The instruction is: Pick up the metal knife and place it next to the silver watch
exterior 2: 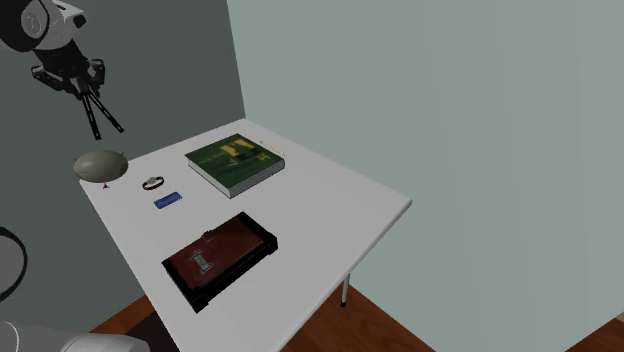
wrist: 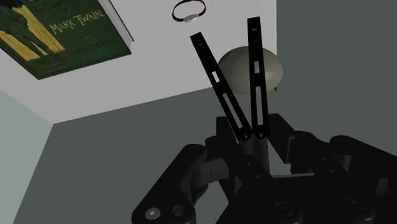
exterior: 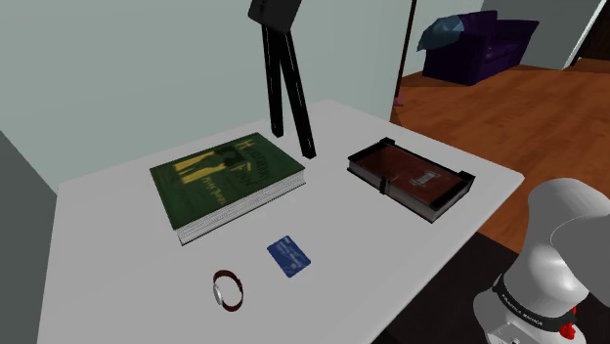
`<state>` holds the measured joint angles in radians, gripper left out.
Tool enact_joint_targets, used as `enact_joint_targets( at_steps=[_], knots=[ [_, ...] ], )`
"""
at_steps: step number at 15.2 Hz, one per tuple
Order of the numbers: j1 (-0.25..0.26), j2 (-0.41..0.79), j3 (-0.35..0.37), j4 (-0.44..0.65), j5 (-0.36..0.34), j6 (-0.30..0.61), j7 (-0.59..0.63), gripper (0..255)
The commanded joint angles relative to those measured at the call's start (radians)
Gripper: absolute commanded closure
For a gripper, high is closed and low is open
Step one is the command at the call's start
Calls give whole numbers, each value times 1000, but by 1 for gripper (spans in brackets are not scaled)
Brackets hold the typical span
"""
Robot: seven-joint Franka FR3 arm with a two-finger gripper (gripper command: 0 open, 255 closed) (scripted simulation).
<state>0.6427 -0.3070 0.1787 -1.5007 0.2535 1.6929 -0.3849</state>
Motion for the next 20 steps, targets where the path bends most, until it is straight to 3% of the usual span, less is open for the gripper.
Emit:
enact_joint_targets(
  at_steps=[1, 20],
  knots=[
    [1, -24, -1, -53, 5, 29, -8, 255],
    [12, -156, 1, -444, 44, 282, -72, 255]
  ],
)
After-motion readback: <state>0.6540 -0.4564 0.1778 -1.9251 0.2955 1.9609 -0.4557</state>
